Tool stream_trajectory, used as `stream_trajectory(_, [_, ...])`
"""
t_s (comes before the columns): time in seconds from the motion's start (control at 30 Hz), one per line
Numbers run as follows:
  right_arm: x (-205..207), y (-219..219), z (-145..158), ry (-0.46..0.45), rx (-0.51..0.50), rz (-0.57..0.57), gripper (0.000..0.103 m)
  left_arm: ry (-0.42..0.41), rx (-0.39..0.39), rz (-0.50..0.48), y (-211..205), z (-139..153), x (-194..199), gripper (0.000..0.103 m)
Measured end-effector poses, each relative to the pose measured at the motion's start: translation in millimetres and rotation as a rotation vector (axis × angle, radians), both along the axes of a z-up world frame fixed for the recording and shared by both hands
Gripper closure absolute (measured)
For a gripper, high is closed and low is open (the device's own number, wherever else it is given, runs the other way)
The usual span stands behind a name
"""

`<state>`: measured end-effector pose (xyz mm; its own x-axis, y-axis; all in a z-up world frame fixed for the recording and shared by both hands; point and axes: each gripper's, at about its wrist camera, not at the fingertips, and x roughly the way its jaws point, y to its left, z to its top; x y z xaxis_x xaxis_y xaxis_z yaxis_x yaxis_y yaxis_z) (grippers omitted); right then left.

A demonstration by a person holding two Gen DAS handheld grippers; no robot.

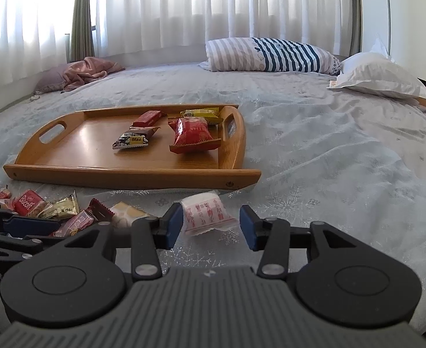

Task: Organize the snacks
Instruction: 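Grasp the red chocolate bar with the left tool while the right tool grasps the white cake pack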

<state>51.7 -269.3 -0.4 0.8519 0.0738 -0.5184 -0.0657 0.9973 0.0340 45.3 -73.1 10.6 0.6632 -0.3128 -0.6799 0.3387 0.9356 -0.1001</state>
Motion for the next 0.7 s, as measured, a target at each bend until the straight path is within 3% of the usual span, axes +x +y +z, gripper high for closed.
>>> stream_trajectory(0.1, [3.8, 0.6, 0.5, 0.001, -0.008, 0.002, 0.039, 0.005, -0.004, 0.007, 0.3, -1.0, 2.2, 0.076])
stream_trajectory(0.43, [15.5, 1.8, -5.2, 0.047, -0.002, 0.002, 0.038, 0.010, 0.000, 0.030, -2.1, -3.3, 7.9, 0.076])
stream_trajectory(0.5, [16.9, 1.2, -6.5, 0.063, 0.013, -0.007, 0.055, 0.015, -0.003, 0.036, -2.8, -3.1, 10.0, 0.076])
stream_trajectory(0.57, [16.1, 1.2, -6.4, 0.064, 0.013, -0.016, 0.063, 0.020, -0.010, 0.048, -2.5, -1.8, 10.7, 0.079])
stream_trajectory(0.7, [11.1, 0.0, -0.9, 0.048, 0.023, -0.026, 0.067, 0.016, -0.029, 0.045, 1.0, 4.3, 10.0, 0.080])
